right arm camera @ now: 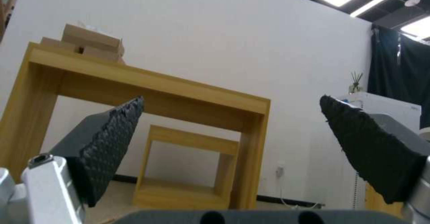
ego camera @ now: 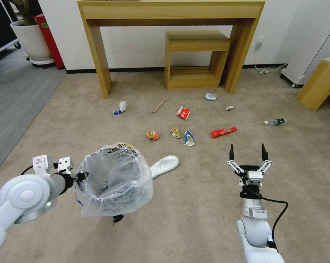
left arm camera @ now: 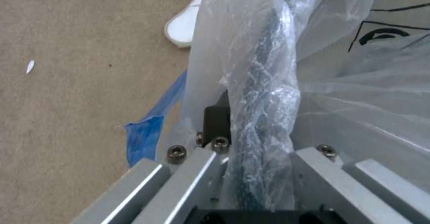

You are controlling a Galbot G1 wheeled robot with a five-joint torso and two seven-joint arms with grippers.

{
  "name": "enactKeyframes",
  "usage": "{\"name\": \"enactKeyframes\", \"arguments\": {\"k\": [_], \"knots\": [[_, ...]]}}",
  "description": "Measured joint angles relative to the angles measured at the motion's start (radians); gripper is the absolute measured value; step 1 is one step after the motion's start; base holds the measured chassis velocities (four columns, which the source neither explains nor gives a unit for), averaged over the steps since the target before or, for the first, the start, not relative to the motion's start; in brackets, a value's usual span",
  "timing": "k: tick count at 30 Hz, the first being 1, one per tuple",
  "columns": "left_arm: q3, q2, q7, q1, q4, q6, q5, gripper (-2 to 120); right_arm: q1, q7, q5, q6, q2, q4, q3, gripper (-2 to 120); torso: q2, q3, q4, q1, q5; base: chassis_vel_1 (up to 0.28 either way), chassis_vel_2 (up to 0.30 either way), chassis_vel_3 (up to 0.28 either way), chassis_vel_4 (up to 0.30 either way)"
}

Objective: Pick up the trash bin and place the garbage on the floor into it.

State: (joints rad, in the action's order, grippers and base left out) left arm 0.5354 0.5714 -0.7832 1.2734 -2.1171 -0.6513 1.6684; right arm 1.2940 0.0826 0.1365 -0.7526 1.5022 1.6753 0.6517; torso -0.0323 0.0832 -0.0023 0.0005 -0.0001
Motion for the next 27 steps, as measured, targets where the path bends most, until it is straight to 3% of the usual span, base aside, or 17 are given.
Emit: {"name": "enactKeyframes", "arguments": {"k": [19, 27], "knots": [[0.001, -0.013, 0.006, 0.000, 0.001, 0.006, 0.001, 0, 0.001, -0.001, 0.018, 0.000, 0.010, -0.003, 0.002, 100, 0.000, 0.000, 0.0000, 0.000, 0.0001, 0.000, 0.000, 0.000, 0.000], [0.001, -0.012, 0.008, 0.000, 0.001, 0.013, 0.001, 0, 0.003, -0.001, 0.020, -0.002, 0.016, -0.004, -0.001, 100, 0.000, 0.000, -0.0001, 0.000, 0.0000, 0.101, 0.081, -0.095, -0.085]]}}
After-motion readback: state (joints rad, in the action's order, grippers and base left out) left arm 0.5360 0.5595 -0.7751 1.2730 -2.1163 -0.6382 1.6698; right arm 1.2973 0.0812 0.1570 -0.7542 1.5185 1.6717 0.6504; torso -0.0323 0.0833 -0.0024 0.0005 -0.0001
